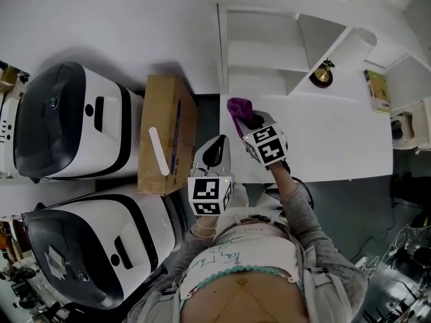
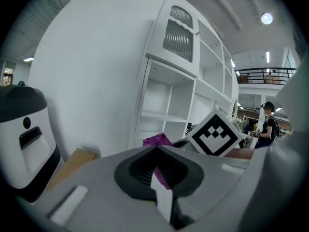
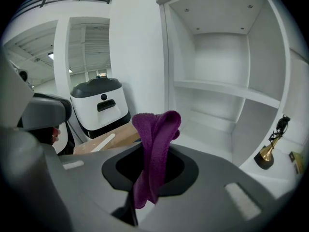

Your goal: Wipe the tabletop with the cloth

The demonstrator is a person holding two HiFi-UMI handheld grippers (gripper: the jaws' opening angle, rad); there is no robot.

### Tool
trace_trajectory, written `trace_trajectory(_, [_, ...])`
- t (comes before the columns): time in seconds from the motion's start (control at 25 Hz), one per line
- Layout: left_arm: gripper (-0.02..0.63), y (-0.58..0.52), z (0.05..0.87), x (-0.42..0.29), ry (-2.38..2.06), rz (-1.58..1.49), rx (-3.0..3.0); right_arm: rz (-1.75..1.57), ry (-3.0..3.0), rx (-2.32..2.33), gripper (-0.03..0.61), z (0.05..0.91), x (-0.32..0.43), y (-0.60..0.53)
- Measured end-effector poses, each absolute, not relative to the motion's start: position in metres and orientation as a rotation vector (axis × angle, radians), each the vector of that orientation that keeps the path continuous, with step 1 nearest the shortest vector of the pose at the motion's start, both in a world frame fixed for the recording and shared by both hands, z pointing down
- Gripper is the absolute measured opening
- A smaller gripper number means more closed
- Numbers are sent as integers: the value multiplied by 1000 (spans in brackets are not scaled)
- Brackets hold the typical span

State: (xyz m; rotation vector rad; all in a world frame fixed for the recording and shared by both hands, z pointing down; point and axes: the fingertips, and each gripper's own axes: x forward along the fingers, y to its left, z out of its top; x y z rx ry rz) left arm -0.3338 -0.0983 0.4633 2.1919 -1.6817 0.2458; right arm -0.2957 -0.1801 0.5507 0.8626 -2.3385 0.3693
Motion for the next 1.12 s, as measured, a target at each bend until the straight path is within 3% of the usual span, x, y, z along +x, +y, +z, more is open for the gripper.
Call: trace_trajectory(1.12, [5,-68,486,-388,-1850,252,1950,481,-2116,837,84,667,-335,-230])
